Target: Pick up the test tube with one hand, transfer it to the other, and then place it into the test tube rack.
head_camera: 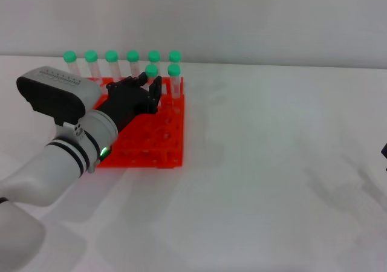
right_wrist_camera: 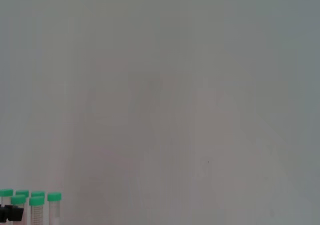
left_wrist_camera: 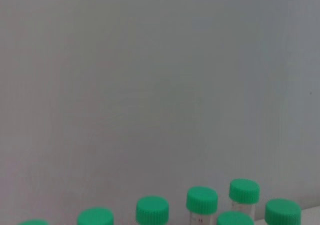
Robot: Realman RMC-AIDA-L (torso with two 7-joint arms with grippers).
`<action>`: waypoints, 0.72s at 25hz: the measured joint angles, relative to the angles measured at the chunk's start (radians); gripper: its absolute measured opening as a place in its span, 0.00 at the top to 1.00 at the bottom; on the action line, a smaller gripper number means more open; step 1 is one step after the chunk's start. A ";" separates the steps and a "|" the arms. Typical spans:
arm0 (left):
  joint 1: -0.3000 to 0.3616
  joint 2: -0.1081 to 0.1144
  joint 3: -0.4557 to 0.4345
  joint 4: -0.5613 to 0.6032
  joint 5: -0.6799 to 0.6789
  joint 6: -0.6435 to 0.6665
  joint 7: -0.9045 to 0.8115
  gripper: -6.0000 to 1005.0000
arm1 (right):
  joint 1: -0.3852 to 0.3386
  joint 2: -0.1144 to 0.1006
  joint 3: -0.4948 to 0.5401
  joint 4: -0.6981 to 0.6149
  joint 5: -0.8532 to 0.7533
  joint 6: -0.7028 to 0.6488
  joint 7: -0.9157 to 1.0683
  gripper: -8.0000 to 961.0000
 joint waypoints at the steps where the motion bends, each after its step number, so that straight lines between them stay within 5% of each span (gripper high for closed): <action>1: 0.007 0.000 -0.001 -0.005 0.000 -0.003 0.002 0.75 | 0.000 0.000 0.000 0.000 0.000 0.001 0.000 0.09; 7: 0.097 -0.001 -0.007 -0.052 -0.010 -0.050 0.005 0.75 | -0.002 0.000 0.000 0.000 0.000 0.002 0.000 0.09; 9: 0.166 -0.001 -0.008 -0.064 -0.013 -0.127 0.006 0.54 | -0.003 0.000 0.008 0.000 0.000 -0.001 0.000 0.09; 18: 0.463 -0.008 -0.004 -0.038 -0.189 -0.577 -0.011 0.21 | -0.008 0.000 0.125 0.039 0.000 -0.017 -0.026 0.09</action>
